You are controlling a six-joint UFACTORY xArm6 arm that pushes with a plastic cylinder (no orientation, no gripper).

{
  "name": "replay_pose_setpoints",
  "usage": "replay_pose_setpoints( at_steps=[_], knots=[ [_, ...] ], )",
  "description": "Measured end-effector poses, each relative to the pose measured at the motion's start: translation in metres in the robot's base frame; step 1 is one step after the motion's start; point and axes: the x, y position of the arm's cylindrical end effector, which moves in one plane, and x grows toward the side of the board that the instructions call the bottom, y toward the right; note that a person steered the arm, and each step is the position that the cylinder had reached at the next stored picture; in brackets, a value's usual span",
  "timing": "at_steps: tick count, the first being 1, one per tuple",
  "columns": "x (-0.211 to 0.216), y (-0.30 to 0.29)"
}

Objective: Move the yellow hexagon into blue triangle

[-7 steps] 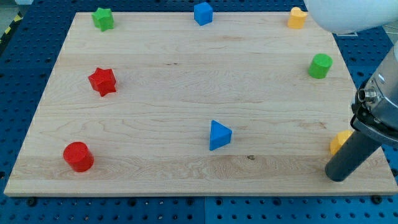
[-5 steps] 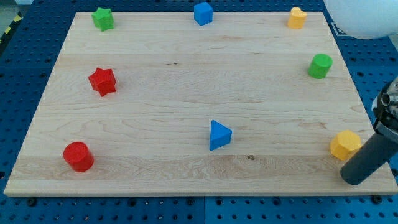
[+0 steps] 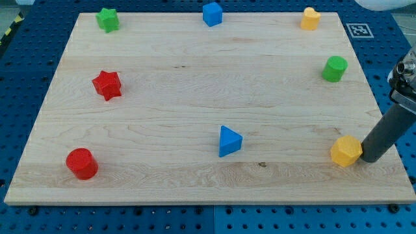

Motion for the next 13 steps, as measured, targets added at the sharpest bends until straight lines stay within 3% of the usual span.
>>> replay_pose_setpoints(
  at_steps=[7, 10, 13],
  knots=[
    [-0.013, -0.055],
    [0.009, -0.056],
    [0.005, -0.102]
  ],
)
